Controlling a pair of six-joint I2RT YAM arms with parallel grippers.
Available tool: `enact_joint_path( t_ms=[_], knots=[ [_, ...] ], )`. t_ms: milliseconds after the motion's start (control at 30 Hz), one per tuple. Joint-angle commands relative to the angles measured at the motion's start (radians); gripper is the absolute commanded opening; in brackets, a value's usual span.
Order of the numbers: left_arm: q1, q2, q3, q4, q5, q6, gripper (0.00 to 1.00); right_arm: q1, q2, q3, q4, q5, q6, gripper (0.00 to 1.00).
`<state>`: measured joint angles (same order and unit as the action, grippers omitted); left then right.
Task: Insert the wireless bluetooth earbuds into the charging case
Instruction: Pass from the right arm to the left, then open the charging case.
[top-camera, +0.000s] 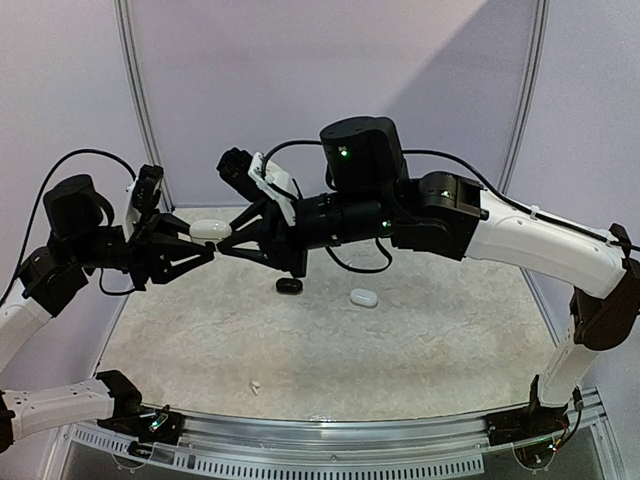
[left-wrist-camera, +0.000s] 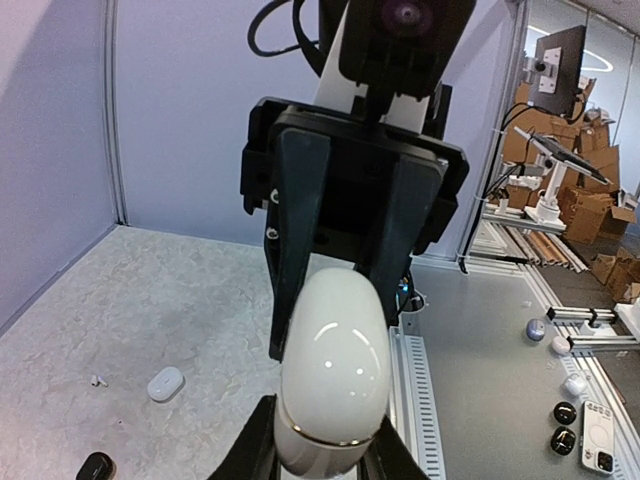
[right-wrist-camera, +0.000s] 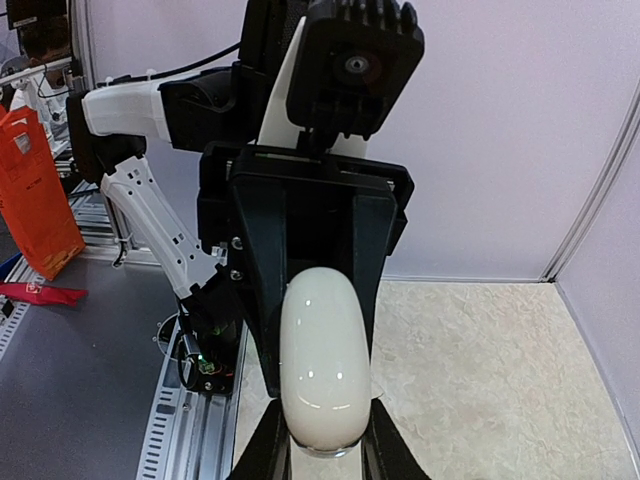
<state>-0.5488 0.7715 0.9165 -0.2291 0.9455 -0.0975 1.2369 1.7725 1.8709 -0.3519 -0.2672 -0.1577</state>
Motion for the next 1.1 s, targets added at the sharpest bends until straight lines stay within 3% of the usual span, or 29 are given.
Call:
enact_joint_path(
  t_ms=[0,100,167,433,700,833,1067],
  knots=[
    [-0.016,-0.015,0.014,-0.005,0.014,-0.003,0.00,0.005,0.028,0.011,-0.032,0.014,-0.002,0.00],
    [-0.017,-0.021,0.006,-0.005,0.013,0.003,0.00,0.005,0.031,0.011,-0.033,0.021,0.010,0.01],
    [-0.016,-0.026,0.000,-0.003,0.007,0.007,0.00,0.005,0.033,0.011,-0.034,0.026,0.016,0.08],
    [-0.016,-0.043,0.004,-0.055,-0.036,0.045,0.00,0.006,0.019,0.011,-0.037,0.068,0.019,0.51],
    [-0.017,-0.069,0.003,-0.115,-0.080,0.087,0.00,0.005,-0.005,0.019,-0.058,0.093,0.008,0.68],
    [-0.016,-0.080,-0.008,-0.118,-0.085,0.096,0.00,0.005,-0.014,0.040,-0.110,0.101,0.007,0.97],
    [-0.016,-0.076,0.001,-0.170,-0.094,0.227,0.00,0.004,-0.028,0.052,-0.098,0.070,0.023,0.99]
  ],
)
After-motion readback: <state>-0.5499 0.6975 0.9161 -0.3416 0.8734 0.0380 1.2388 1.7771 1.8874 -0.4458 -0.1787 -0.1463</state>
